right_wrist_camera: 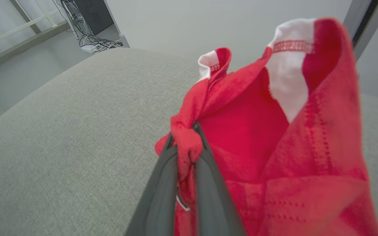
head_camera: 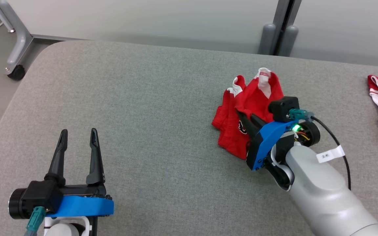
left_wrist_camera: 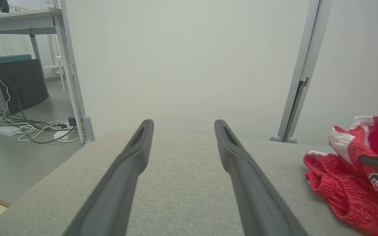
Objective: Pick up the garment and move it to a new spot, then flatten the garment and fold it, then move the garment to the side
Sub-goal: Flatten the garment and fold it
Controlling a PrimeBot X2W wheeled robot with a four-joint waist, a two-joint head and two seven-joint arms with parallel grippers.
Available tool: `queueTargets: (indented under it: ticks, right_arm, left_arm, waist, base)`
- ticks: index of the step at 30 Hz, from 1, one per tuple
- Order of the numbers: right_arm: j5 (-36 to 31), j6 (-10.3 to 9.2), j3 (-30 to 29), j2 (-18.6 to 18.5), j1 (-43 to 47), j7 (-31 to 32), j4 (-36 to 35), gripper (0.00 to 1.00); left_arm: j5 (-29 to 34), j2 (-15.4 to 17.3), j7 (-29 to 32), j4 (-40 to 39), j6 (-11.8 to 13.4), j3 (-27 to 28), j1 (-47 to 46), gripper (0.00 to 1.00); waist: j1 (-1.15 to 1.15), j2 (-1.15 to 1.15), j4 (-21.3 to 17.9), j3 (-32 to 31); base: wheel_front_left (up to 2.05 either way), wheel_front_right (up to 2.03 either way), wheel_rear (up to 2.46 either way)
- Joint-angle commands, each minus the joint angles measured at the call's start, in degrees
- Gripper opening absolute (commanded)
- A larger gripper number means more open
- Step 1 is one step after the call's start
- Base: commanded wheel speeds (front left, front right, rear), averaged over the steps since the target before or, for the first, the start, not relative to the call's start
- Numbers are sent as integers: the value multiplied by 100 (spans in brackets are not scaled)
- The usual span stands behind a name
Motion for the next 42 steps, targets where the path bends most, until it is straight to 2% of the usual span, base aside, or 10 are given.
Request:
queueTargets:
  ticks: [1,2,3,10,16,23,30,31,33,42]
  right_arm:
    - [-1,1,59,77,17,-91,61,42]
    - [6,1,107,120,38,-117,74,96]
    - [19,1,135,147,57,-173,88,100]
    - [-11,1,402,157,265,-589,-144,100]
    - [34,1,219,-231,632,-848,-803,100]
    - [-192,1,-757,-735,1315,-894,-1551,100]
    - [-445,1,-1895,-842,1884,-894,-1866,100]
    - [-476,1,-2026,-818,1936,-885,-1873,44]
    - [-556,1,-2229,-763,2000,-840,-1891,0]
    - [-953,1,-2609,-503,1653,-604,-1516,0]
  left_arm:
    - [-31,-11,-25,12,29,-9,-90,100]
    - [-28,-12,-26,15,29,-14,-92,100]
    - [-30,-13,-26,23,31,-11,-90,100]
    - [-13,-15,-26,63,41,17,5,100]
    - [27,-16,-26,40,58,56,146,100]
    - [70,-14,-26,-32,46,101,297,100]
    - [96,-15,-25,-45,11,113,353,100]
    - [100,-15,-25,-46,3,109,354,100]
    - [112,-15,-26,-44,-7,100,351,100]
    - [113,-16,-26,-55,-33,23,211,100]
  waist:
    - [0,0,35,36]
    - [0,0,39,46]
    - [0,0,37,51]
    - [0,0,-78,-35]
    - [0,0,-315,-225]
    - [0,0,-529,-343]
    - [0,0,-570,-372]
    - [0,0,-566,-373]
    - [0,0,-546,-371]
    - [0,0,-351,-218]
  base:
    - [0,0,0]
    - [0,0,0]
    - [0,0,0]
    - [0,0,0]
    - [0,0,0]
    - [0,0,0]
    - [0,0,0]
    - [0,0,0]
    - [0,0,0]
    - [0,0,0]
